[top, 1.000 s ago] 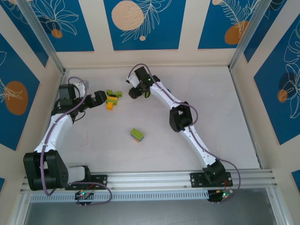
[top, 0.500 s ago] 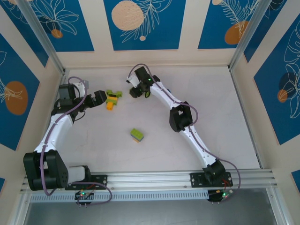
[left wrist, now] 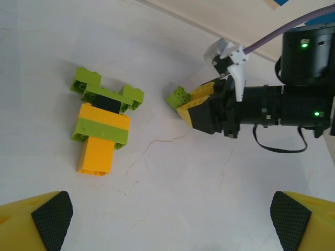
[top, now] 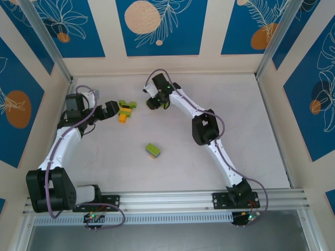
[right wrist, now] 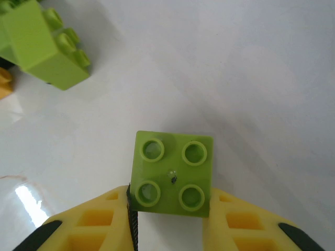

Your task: Assemble a carrot with lego

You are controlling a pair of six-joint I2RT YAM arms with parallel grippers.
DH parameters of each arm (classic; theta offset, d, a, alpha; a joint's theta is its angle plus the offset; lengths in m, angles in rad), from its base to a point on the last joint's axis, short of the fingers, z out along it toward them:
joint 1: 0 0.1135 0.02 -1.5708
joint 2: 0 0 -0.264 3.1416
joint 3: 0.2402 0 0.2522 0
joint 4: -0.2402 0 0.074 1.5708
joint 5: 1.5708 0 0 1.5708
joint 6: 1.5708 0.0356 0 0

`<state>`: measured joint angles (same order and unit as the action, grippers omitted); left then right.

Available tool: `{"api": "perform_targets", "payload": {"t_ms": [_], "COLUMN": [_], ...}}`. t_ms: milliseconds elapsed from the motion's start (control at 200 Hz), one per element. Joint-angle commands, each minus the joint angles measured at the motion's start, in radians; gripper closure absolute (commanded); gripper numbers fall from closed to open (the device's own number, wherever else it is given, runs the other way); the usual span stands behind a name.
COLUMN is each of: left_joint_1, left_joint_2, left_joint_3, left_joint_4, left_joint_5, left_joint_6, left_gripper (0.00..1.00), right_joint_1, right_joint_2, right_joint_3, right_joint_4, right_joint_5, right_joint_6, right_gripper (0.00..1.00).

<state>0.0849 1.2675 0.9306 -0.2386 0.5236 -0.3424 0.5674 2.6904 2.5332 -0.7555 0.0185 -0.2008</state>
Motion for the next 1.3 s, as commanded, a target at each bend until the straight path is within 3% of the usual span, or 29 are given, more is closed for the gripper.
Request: {"api": "perform_targets", "payload": {"t_ms": [0, 445, 645, 985, 1295], "left_joint_1": [0.008, 0.008, 0.007, 0.006, 0.007], "left_joint_2": [-0.002, -0.008, -0.008, -0.002, 0.000], "left_joint_3": [0.024, 0.022, 0.025, 0.022, 0.022], "left_joint_4": [0.026, 0.028, 0.030, 0.030, 0.029], "left_joint_5": [0.027, 0.035, 0.037, 0.040, 0.037], "left_joint_6": [-0.010, -0.015, -0.017, -0.020, -0.017], "left_gripper": [0.00, 0.00, 0.00, 0.00, 0.00], "right_joint_1": [0.002, 0.025, 0.033, 0.071, 0.071], "right_joint_2": [-0.134, -0.645, -0.773, -0.779, -0.772], "right_joint_3": [-0.064, -0.848, -1.094, -1.228, -1.217], "right_joint_4": [-0.028, 0.141, 0.191, 0.188, 0.160], "right_joint_5": [-0.013, 0.092, 0.139, 0.186, 0.176], "right_joint_6": [0.029, 0.105, 0.203, 0.304, 0.303], "right_gripper": [0.71, 0.69, 0.69, 0.69, 0.52]}}
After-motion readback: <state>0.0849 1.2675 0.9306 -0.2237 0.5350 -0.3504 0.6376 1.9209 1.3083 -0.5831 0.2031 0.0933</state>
